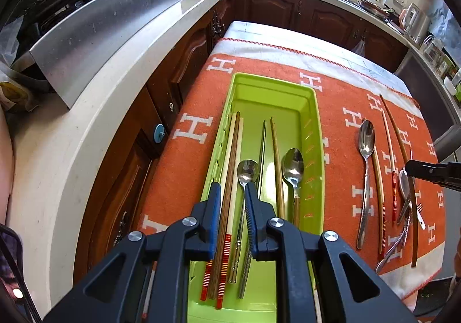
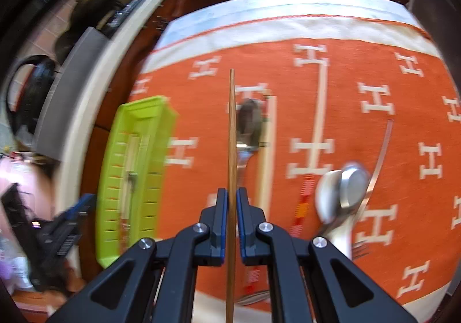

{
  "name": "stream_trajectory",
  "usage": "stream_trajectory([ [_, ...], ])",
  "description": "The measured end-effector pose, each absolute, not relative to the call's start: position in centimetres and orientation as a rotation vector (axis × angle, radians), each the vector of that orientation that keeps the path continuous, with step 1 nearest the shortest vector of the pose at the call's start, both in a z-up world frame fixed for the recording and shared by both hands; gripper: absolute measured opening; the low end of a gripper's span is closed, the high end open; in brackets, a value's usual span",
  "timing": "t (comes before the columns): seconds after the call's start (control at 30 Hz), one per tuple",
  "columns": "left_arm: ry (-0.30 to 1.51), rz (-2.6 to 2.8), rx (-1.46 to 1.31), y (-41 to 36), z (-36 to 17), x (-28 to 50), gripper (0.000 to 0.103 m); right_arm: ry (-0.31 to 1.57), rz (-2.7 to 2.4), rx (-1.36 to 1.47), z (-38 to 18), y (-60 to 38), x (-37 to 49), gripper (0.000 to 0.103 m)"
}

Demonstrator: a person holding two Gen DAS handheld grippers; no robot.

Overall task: Organize utensils
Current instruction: 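Lower the chopstick into the tray with the left tool while the right tool grasps a plain wooden chopstick, then lower the wooden chopstick into the tray with the right tool and release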

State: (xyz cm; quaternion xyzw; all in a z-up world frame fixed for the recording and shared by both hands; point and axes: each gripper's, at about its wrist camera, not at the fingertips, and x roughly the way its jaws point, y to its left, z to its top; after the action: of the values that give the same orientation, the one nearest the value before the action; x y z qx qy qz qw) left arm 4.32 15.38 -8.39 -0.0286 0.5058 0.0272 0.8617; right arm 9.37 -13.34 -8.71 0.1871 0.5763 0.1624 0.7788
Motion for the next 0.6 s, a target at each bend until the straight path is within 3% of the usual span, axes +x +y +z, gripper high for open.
stream_trajectory([
  [0.6, 1.038, 0.194, -0.078, 19.0, -7.6, 3.6, 0.021, 1.320, 0.516, 0.529, -8.6, -2.1, 11.0, 0.007],
])
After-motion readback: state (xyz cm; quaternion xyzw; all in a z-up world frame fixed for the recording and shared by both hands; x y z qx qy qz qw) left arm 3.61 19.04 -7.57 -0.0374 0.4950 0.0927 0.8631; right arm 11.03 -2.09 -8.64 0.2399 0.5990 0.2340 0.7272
